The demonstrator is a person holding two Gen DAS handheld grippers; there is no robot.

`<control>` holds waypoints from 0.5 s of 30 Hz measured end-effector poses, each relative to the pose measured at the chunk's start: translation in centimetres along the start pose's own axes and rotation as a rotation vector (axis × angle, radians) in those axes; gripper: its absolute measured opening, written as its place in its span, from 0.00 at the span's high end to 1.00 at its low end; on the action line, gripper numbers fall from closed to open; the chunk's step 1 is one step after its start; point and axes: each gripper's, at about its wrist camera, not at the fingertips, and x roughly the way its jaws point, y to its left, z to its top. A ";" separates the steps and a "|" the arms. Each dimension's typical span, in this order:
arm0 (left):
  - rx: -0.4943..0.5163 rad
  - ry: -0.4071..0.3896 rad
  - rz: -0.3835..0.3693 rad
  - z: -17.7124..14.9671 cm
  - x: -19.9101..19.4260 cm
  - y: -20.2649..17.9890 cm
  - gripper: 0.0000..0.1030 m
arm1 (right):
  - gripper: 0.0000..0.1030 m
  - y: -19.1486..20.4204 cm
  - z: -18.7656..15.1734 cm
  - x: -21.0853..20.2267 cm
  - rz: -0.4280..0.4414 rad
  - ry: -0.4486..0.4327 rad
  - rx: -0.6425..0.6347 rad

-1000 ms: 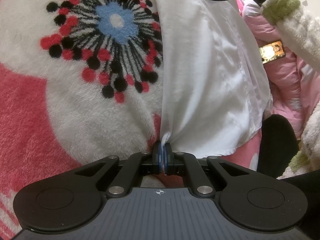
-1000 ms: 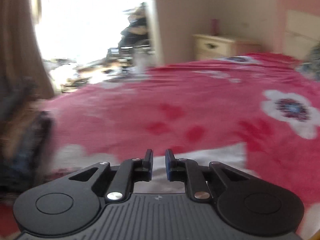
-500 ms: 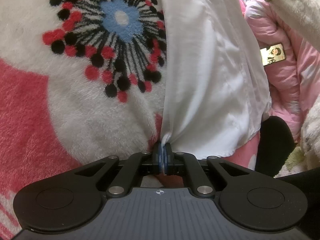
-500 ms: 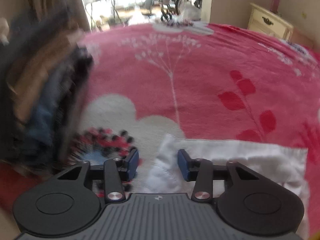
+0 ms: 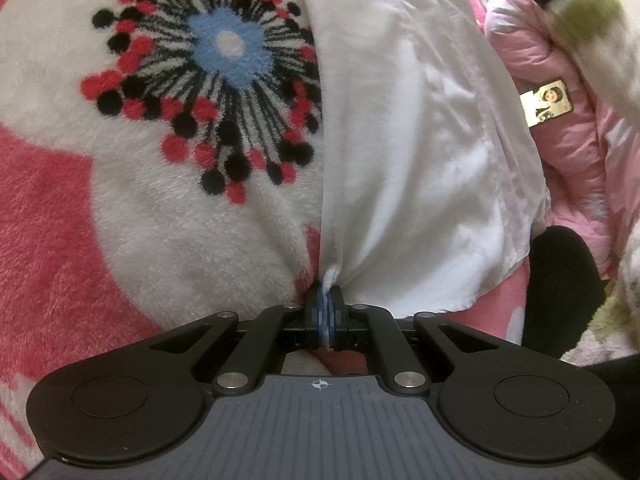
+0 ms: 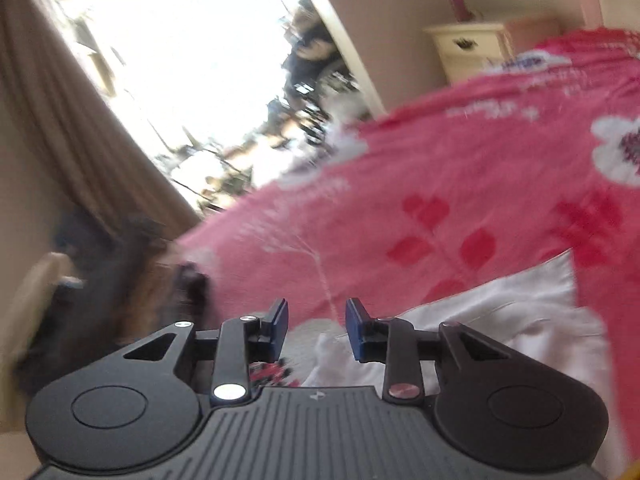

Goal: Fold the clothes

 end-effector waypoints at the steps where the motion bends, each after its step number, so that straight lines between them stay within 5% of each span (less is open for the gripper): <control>1: 0.004 -0.006 0.003 -0.1 -0.1 -0.1 0.95 | 0.64 -0.1 0.2 -2.4 0.029 0.000 -0.010; 7: 0.017 -0.038 0.022 -0.6 -0.6 -0.4 0.95 | 0.61 0.0 -1.7 -14.2 0.151 0.129 -0.102; 12: 0.001 -0.068 0.057 -1.2 -1.0 -1.1 0.95 | 0.61 -1.0 -9.5 -18.4 0.093 0.337 -0.054; 15: 0.017 -0.087 0.101 -1.6 -1.2 -2.0 0.95 | 0.61 -2.2 -15.2 -19.9 0.046 0.372 0.014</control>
